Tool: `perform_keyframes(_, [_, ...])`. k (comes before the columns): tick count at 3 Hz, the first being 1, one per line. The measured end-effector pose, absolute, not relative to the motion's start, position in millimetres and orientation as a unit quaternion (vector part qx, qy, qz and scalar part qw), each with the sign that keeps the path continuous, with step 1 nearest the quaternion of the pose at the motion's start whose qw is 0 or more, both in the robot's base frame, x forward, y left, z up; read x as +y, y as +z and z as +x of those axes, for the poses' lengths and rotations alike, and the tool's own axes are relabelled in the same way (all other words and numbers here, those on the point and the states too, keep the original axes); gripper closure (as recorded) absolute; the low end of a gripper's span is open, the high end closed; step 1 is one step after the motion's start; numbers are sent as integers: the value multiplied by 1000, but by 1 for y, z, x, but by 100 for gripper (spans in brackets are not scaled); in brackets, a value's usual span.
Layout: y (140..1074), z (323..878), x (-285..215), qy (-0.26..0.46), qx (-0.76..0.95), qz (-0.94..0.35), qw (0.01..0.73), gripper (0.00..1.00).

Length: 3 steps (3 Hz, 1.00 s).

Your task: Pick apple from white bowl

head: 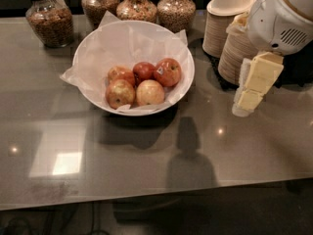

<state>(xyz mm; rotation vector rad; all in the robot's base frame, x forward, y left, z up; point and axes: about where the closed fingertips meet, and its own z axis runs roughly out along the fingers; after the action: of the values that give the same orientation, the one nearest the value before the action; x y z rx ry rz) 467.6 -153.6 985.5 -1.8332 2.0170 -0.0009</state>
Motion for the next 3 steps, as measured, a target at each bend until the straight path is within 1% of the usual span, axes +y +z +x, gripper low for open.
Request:
perform_keyframes(2, [980,473,-148,11,727,-651,219,0])
perform_keyframes(3, [966,499,-109,60,711,-652,256,0])
